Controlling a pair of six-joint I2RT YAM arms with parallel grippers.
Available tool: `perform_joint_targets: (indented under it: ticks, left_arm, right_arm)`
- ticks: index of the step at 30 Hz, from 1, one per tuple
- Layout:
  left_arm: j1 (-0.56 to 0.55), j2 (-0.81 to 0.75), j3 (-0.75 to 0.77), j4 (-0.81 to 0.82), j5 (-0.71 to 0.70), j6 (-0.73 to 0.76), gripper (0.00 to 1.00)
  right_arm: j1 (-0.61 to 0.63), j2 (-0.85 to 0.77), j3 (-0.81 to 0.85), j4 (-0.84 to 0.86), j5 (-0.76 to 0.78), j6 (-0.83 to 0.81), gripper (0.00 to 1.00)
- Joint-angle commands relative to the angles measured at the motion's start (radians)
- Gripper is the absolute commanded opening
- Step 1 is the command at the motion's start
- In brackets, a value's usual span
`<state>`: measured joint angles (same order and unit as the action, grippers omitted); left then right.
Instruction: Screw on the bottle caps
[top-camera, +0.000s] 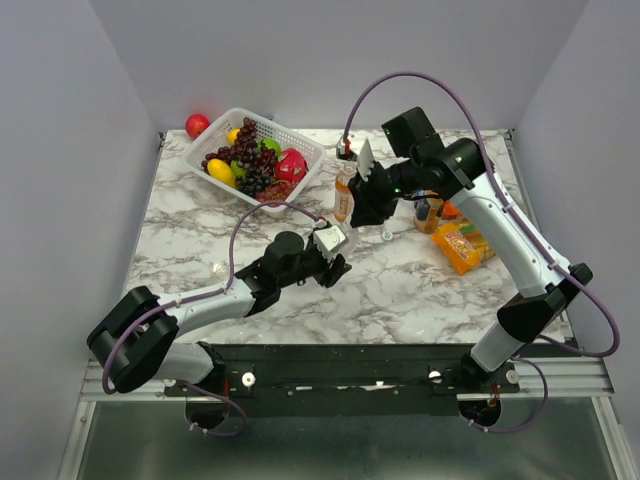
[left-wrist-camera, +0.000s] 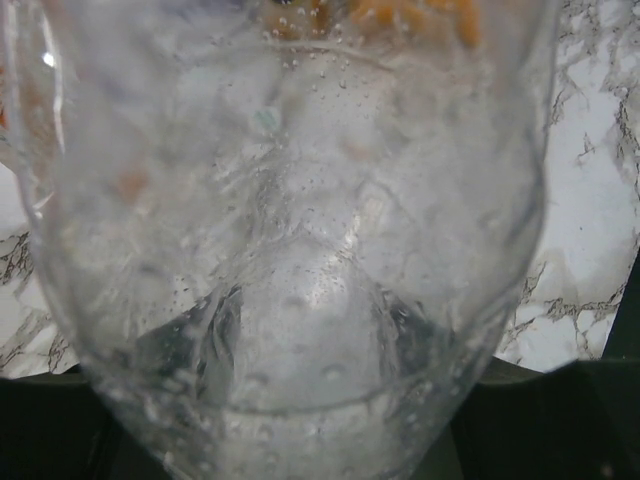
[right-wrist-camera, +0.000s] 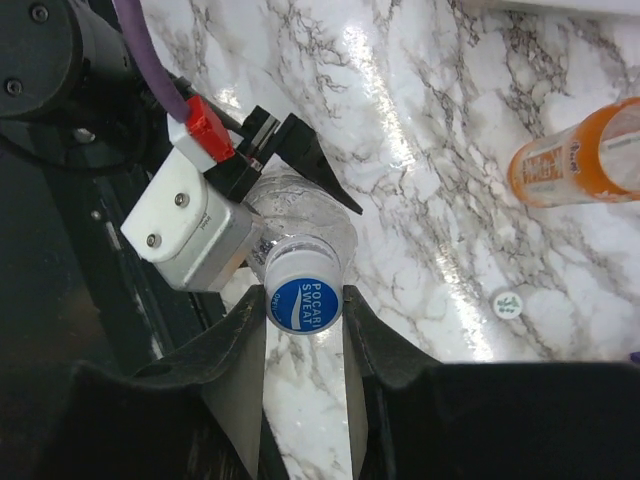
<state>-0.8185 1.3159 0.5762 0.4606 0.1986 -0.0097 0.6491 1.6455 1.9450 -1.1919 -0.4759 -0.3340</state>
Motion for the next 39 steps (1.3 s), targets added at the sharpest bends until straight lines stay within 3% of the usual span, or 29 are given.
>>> perform_joint_targets:
  ticks: [1, 15, 21, 28, 39]
  left_arm:
    - [-0.002, -0.027, 0.067, 0.193, 0.042, 0.004, 0.0]
    - [-0.018, -0.017, 0.07, 0.17, 0.131, 0.128, 0.0]
    - [-0.021, -0.021, 0.025, 0.269, 0.121, 0.136, 0.0]
    - [-0.022, -0.024, -0.022, 0.282, 0.119, 0.139, 0.0]
    - [-0.022, -0.037, -0.095, 0.313, 0.094, 0.128, 0.0]
  right_arm:
    - [0.018, 0.005, -0.015, -0.13, 0.054, -0.192, 0.04]
    - [0.089, 0.008, -0.029, -0.126, 0.168, -0.378, 0.04]
    - [0.089, 0.042, -0.009, -0.175, 0.157, -0.301, 0.08]
    - [0.089, 0.073, 0.061, -0.195, 0.171, -0.2, 0.26]
    - [0.089, 0.119, 0.189, -0.245, 0.166, -0.161, 0.3]
